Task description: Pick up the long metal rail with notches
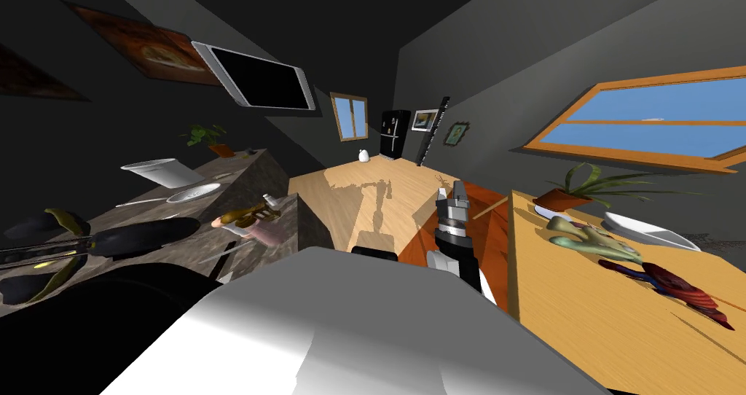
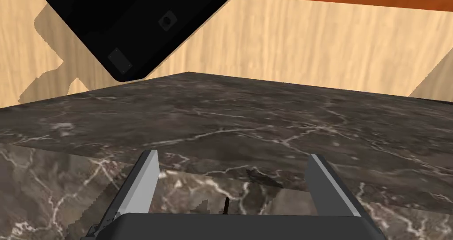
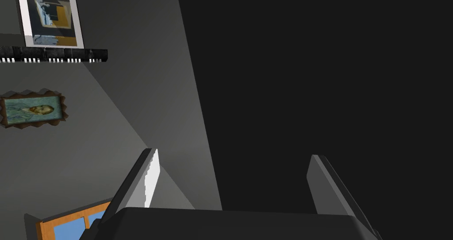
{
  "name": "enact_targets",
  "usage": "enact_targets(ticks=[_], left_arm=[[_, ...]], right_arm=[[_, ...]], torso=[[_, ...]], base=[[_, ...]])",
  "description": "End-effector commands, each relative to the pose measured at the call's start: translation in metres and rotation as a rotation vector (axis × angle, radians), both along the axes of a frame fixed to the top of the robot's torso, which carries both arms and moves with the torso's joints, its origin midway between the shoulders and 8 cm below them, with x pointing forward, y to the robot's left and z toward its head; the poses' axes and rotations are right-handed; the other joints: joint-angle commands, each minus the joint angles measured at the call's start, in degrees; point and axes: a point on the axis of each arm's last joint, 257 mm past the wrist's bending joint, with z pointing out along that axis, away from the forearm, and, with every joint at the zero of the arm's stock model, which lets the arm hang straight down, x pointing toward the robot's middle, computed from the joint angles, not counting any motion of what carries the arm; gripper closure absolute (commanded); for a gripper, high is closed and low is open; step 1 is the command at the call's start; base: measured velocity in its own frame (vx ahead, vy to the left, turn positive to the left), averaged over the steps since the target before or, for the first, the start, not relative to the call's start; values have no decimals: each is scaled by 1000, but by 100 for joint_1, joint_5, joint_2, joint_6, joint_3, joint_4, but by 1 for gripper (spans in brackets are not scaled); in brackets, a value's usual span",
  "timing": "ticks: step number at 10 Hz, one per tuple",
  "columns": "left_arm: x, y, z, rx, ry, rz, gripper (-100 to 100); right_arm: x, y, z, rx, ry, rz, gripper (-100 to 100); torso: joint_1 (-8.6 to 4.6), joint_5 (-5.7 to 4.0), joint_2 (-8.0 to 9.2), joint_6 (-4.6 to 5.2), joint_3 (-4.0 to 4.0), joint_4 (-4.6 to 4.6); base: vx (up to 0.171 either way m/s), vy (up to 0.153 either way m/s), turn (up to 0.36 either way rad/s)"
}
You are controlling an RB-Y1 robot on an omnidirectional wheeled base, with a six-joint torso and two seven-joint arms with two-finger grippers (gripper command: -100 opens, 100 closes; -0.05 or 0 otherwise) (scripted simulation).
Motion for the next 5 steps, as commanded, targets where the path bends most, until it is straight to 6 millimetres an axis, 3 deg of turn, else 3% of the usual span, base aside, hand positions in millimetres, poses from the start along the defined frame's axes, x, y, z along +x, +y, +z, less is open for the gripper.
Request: enact_targets(ticks=[1,2,4,5], left_arm=[[0,6,4,9,2,0,-100],[19,26,15,55,-15,-11,-100],[23,15,10,24,-23,-17,-100],[20,25,15,51,-16,-12,-100]], right_arm=[[0,0,0,0,0,0,0],[0,0,0,0,0,0,0],[0,0,0,0,0,0,0],[0,0,0,0,0,0,0]], torso=[[0,0,0,0,0,0],[-23,-6,22,-3,13,5],[-12,-3,4,0,3,2],[-23,-5,16,-3,10,4]], base=[[23,51,9],[67,82,-136],[72,85,-50],[6,16,14]])
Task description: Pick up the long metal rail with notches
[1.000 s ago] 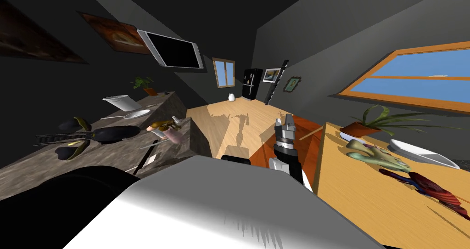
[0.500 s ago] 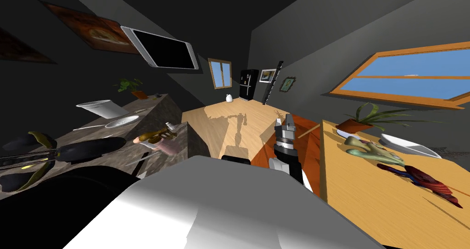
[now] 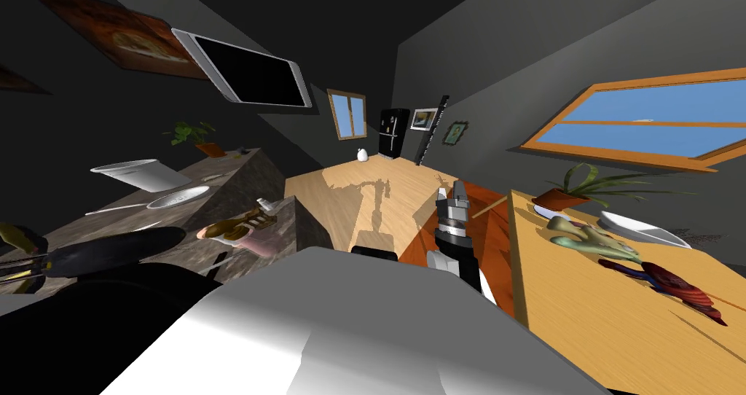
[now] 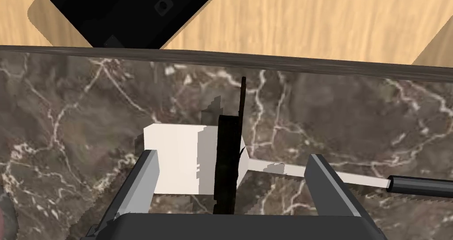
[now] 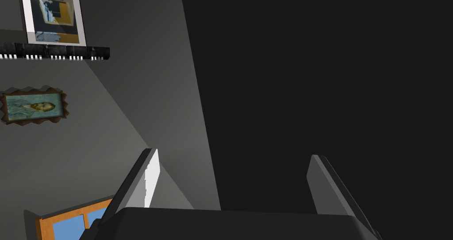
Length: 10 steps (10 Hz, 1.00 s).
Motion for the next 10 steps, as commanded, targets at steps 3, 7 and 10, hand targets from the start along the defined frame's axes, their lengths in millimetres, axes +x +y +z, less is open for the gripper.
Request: enact_targets(ticks=[3,7,10], left_arm=[[6,10,4,24,-9,-1,0],[-3,3,-14,23,-9,5,-100],[-3,3,-15,25,-7,5,100]], right_arm=[[0,0,0,0,0,0,0],[0,0,0,0,0,0,0],[0,0,0,0,0,0,0]], torso=[[3,1,-6,0,-3,-1],[-10,-2,2,0,2,1],[-17,-4,8,3,5,3]], base=[[30,33,-49],[18,4,-20],[0,0,0]])
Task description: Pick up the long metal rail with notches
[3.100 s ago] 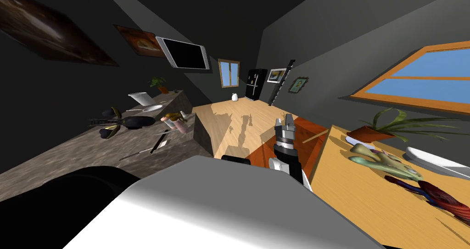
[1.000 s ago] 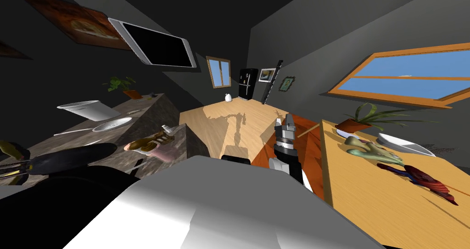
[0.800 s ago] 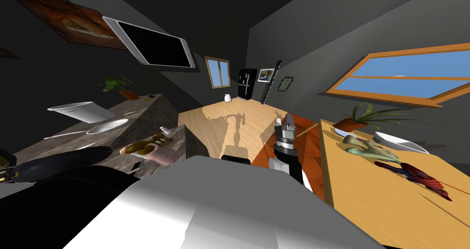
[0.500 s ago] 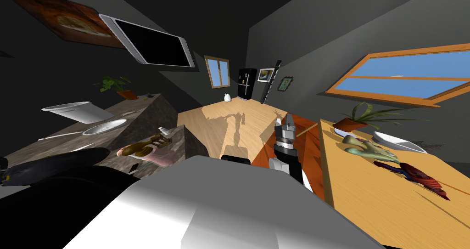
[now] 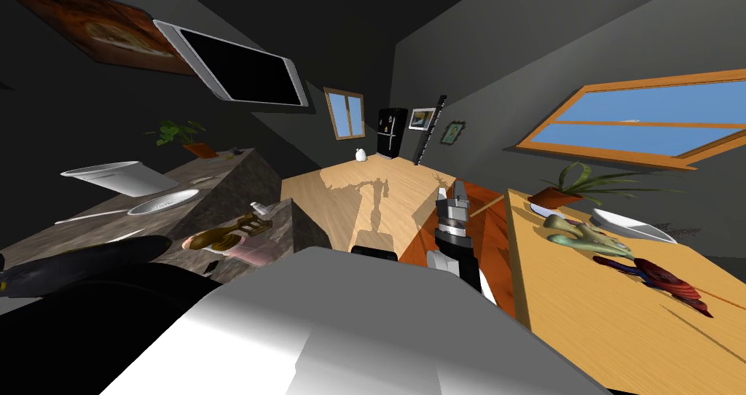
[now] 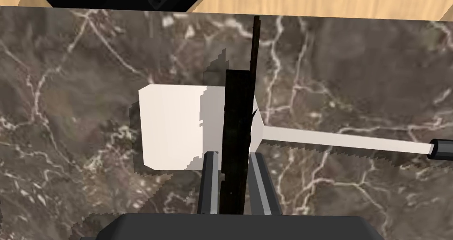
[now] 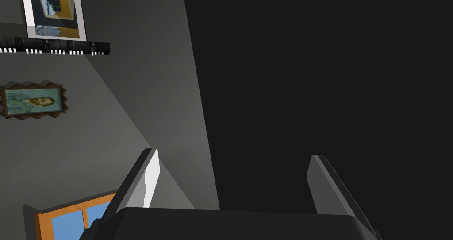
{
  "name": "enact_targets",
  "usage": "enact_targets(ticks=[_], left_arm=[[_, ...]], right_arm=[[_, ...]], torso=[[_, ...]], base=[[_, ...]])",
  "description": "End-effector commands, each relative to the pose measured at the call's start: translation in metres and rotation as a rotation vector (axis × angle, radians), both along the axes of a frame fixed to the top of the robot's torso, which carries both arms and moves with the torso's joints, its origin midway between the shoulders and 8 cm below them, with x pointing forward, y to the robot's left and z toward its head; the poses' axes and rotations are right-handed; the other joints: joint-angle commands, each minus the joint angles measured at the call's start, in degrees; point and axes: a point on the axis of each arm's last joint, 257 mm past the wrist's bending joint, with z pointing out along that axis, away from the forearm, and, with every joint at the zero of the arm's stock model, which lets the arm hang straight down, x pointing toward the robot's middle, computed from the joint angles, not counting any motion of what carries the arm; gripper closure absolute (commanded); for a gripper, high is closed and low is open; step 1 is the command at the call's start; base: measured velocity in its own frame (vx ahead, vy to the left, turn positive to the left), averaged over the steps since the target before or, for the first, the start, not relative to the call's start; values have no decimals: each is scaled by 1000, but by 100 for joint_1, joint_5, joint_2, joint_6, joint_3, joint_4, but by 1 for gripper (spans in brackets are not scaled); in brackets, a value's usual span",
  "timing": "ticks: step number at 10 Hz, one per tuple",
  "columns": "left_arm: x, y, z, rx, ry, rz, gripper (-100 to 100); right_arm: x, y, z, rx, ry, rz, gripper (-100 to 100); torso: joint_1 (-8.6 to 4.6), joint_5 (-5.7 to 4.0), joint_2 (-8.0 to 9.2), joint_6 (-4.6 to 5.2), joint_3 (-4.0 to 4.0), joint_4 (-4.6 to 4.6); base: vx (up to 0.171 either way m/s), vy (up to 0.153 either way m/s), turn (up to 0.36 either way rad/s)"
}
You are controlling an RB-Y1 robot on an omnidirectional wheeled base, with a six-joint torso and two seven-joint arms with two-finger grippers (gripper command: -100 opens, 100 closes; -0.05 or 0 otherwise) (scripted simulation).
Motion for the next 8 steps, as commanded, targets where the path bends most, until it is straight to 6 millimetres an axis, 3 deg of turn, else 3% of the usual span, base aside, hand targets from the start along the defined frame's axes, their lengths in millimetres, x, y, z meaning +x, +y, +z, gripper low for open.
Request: enact_targets(ticks=[1,2,3,4,7,8], left_arm=[[0,0,0,0,0,0,100],[0,0,0,0,0,0,100],[0,0,0,0,0,0,0],[5,4,12,-1,-1,-4,100],[6,5,14,-2,-1,-4,100],[6,5,14,-1,-1,-4,0]], right_arm=[[0,0,0,0,0,0,0],[0,0,0,0,0,0,0],[0,0,0,0,0,0,0],[0,0,0,0,0,0,0],[0,0,0,0,0,0,0],[0,0,0,0,0,0,0]], torso=[[0,0,0,0,0,0],[0,0,0,0,0,0],[0,0,0,1,0,0],[0,-1,0,1,0,0],[-6,-3,7,0,4,1],[-3,-1,4,0,3,1]], base=[[0,0,0],[0,0,0],[0,0,0],[-15,-5,29],[-15,-5,10],[0,0,0]])
